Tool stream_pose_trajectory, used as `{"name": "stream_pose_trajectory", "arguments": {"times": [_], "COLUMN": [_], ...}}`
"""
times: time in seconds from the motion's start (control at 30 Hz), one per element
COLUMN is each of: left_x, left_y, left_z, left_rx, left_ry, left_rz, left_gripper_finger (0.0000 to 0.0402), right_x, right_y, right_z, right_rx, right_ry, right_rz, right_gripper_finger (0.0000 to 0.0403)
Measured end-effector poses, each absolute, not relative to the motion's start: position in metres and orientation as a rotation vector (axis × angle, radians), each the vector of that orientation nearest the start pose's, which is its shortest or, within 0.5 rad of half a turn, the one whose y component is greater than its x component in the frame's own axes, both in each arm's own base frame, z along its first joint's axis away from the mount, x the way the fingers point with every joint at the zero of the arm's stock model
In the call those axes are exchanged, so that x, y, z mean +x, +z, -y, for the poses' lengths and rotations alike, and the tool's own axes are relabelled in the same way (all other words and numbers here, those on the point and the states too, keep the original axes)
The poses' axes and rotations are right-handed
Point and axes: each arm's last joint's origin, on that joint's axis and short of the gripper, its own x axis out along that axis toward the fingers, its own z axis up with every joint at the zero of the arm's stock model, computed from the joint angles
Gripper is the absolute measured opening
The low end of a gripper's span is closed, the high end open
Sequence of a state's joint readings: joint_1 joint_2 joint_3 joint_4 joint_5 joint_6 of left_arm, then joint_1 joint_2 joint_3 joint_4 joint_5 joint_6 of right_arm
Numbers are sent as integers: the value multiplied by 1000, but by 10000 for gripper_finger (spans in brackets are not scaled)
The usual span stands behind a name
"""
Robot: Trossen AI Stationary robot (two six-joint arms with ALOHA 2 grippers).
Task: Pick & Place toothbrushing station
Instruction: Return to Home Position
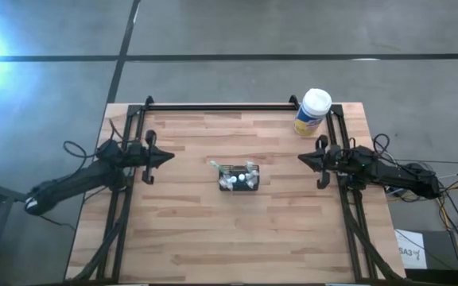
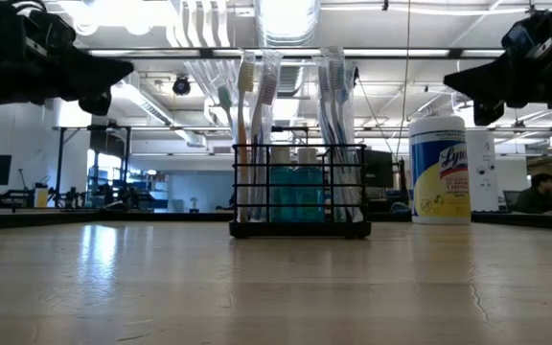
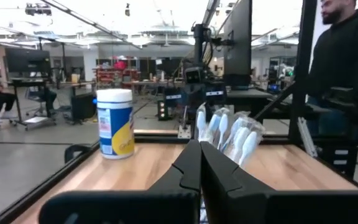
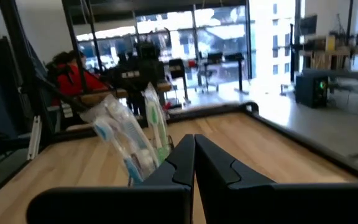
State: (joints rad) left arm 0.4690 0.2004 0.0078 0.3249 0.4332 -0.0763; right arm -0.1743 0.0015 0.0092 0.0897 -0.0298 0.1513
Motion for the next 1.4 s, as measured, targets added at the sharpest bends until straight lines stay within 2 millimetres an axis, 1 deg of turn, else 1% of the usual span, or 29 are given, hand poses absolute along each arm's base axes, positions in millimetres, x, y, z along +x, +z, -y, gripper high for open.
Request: {"name": "stream_pose_trajectory", "arguments": {"times": [0.13,0.27,0.33,0.5,0.7,0.87,1.07,1.3,1.4], "left_x": [96,89,88,88,88,89,96,100,99], "left_y": [178,178,174,171,171,169,165,163,165], "left_z": [-36,-35,-36,-39,-39,-38,-27,-12,-10], "left_rx": [13,36,9,-13,-14,-66,-60,32,65], "left_ry": [54,99,125,184,185,161,55,114,129], "left_rz": [105,118,80,62,57,44,-7,-29,-17], "left_gripper_finger": [0,0,0,0,0,0,0,0,0], "right_x": [96,96,95,95,95,95,95,95,95], "right_y": [170,171,171,171,171,172,173,173,172], "right_z": [16,17,17,18,19,19,19,19,19], "right_rx": [157,163,173,176,176,172,175,176,171], "right_ry": [-145,-156,-177,-203,-230,-229,-226,-225,-225], "right_rz": [60,63,67,69,71,80,91,90,87], "right_gripper_finger": [8,8,8,8,8,8,8,8,8]}}
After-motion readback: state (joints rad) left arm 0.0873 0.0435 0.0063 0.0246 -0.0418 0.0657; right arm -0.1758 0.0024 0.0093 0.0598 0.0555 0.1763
